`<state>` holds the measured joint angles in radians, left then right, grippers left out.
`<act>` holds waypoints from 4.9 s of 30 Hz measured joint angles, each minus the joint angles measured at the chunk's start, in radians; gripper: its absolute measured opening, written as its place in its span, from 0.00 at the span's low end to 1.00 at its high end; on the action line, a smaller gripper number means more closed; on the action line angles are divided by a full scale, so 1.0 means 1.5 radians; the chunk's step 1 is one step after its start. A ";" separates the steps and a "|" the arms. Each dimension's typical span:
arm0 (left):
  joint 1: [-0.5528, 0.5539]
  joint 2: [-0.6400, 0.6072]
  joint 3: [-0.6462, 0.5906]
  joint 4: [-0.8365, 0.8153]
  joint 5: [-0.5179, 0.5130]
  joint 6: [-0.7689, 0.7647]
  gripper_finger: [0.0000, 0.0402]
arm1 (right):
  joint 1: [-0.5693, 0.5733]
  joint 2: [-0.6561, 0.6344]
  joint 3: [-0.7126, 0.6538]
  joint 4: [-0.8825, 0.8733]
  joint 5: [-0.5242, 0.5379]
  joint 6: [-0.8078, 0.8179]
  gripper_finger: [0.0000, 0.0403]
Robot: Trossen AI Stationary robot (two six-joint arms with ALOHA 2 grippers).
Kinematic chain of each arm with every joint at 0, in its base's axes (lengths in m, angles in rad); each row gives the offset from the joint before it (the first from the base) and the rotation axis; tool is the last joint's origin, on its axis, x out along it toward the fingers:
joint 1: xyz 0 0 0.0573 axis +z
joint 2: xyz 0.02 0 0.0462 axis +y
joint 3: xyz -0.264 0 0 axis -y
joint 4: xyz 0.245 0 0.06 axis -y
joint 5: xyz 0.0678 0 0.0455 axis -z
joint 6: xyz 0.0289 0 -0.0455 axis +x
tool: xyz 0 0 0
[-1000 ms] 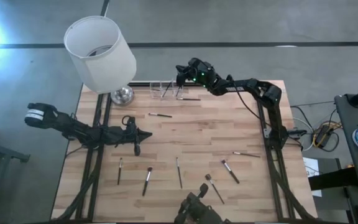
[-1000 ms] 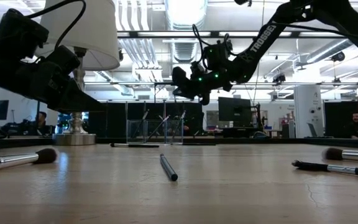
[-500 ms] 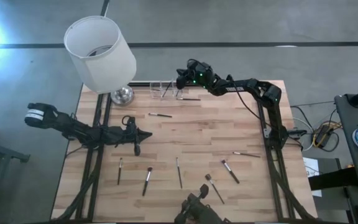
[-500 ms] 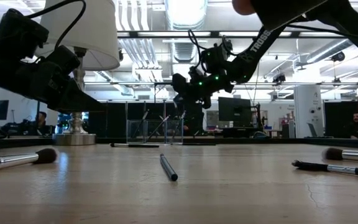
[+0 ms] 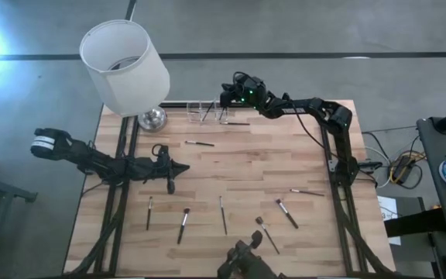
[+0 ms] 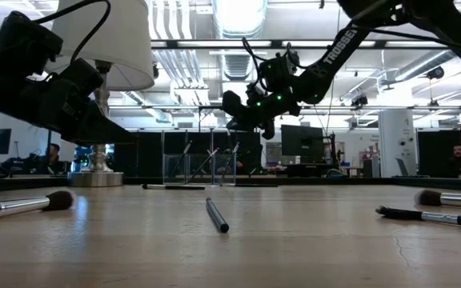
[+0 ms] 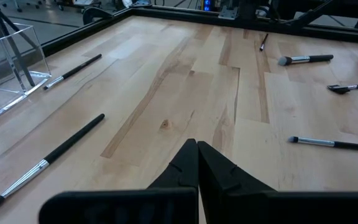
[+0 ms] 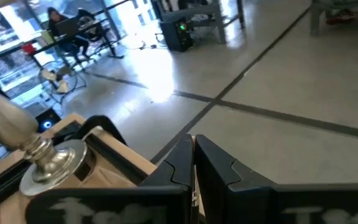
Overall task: Put items in baskets/containers
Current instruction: Put the eyeshadow brush into the transparent organizer
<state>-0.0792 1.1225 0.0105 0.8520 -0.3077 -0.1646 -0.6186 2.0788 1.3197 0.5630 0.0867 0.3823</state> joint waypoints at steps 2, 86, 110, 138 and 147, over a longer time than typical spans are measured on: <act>0.000 0.000 0.000 0.000 0.000 0.000 0.00 | 0.001 -0.001 0.000 -0.017 0.013 0.003 0.02; -0.591 0.031 0.287 -1.127 -0.057 -1.300 0.28 | 0.409 -0.494 -0.583 -0.002 0.257 -0.207 0.02; -0.589 0.060 0.300 -1.114 -0.008 -1.206 0.11 | 0.409 -0.493 -0.586 -0.003 0.257 -0.204 0.02; -0.392 0.073 0.425 -0.832 -0.456 -0.482 0.00 | 0.408 -0.493 -0.588 -0.002 0.257 -0.204 0.02; -0.176 0.161 0.400 -0.299 -0.446 -0.022 0.00 | 0.409 -0.493 -0.588 -0.002 0.257 -0.203 0.02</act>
<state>-0.3438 1.3647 0.6110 0.4036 -0.9762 -0.1982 -0.0056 1.3388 0.4370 0.5598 0.4721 0.0772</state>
